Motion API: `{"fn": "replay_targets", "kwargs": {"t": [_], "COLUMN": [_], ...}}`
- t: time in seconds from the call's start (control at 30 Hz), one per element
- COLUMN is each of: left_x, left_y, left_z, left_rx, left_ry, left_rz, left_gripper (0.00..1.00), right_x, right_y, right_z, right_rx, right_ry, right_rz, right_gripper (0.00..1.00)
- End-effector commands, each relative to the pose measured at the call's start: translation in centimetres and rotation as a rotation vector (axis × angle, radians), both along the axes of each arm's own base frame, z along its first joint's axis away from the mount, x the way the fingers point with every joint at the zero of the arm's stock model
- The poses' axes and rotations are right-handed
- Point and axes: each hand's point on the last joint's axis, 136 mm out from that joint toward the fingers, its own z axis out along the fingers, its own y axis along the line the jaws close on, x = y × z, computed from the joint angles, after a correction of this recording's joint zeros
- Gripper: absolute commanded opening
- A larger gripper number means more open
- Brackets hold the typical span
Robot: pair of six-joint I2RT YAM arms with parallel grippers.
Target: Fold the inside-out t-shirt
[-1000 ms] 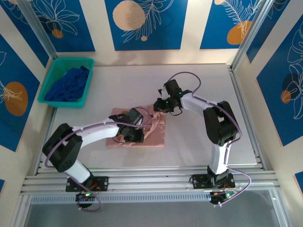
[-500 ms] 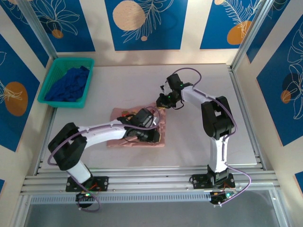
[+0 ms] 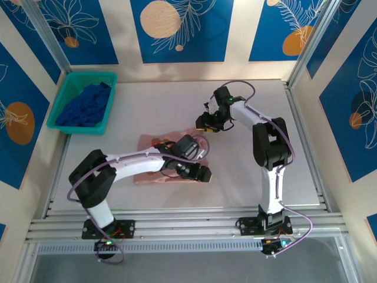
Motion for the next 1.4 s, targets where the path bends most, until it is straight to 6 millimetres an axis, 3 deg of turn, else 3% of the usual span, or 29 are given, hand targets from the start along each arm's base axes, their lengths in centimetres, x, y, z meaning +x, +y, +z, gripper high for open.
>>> {"fn": "replay_targets", "kwargs": {"t": [0.0, 0.1, 0.2, 0.33, 0.4, 0.63, 0.73, 0.87, 0.97, 1.13, 1.2, 1.27, 1.37], "left_x": [-2.8, -3.5, -1.6, 3.3, 4.5, 3.8, 2.8, 1.6, 1.8, 3.8, 5.5, 8.1, 11.8], "left_y": [1.6, 3.1, 5.4, 10.1, 12.0, 10.4, 9.7, 9.1, 9.0, 9.9, 11.3, 14.1, 17.6], "left_z": [3.2, 5.4, 6.7, 5.4, 3.8, -1.4, -3.7, -5.7, -4.6, 0.4, 1.4, 1.6, 1.1], "left_rx": [-0.039, -0.064, -0.051, -0.009, 0.037, 0.104, 0.178, 0.244, 0.253, 0.167, 0.141, 0.157, 0.183], "left_ry": [-0.015, -0.06, -0.145, -0.13, -0.123, -0.124, -0.168, -0.209, -0.261, -0.402, -0.406, -0.371, -0.308], "left_rz": [-0.128, -0.17, -0.1, 0.19, 0.277, 0.178, 0.106, 0.017, -0.015, 0.038, 0.115, 0.245, 0.408], "left_gripper": [0.71, 0.74, 0.75, 0.73, 0.72, 0.71, 0.71, 0.71, 0.71, 0.73, 0.74, 0.74, 0.74], "right_x": [-1.9, -3.3, -5.5, -9.9, -12.1, -17.3, -18.2, -17.8, -16.7, -16.7, -17.4, -18.5, -19.9], "right_y": [-0.7, -1.3, -1.7, -0.5, 0.9, 3.7, 3.0, 1.4, 1.0, 0.7, 1.4, 3.2, 5.3], "right_z": [3.1, 4.3, 4.5, 4.0, 3.5, -1.3, -3.5, -5.3, -3.8, -0.1, 0.7, 1.0, 0.0], "right_rx": [0.035, 0.039, 0.05, 0.136, 0.161, 0.115, 0.059, -0.012, -0.003, 0.051, 0.098, 0.157, 0.166], "right_ry": [-0.003, -0.014, -0.007, 0.057, 0.092, 0.239, 0.277, 0.291, 0.241, 0.154, 0.158, 0.174, 0.217], "right_rz": [0.011, -0.001, -0.021, -0.009, 0.024, 0.064, 0.052, 0.039, 0.05, 0.071, 0.073, 0.09, 0.109], "right_gripper": [0.52, 0.54, 0.54, 0.49, 0.47, 0.36, 0.33, 0.32, 0.32, 0.39, 0.41, 0.43, 0.43]}}
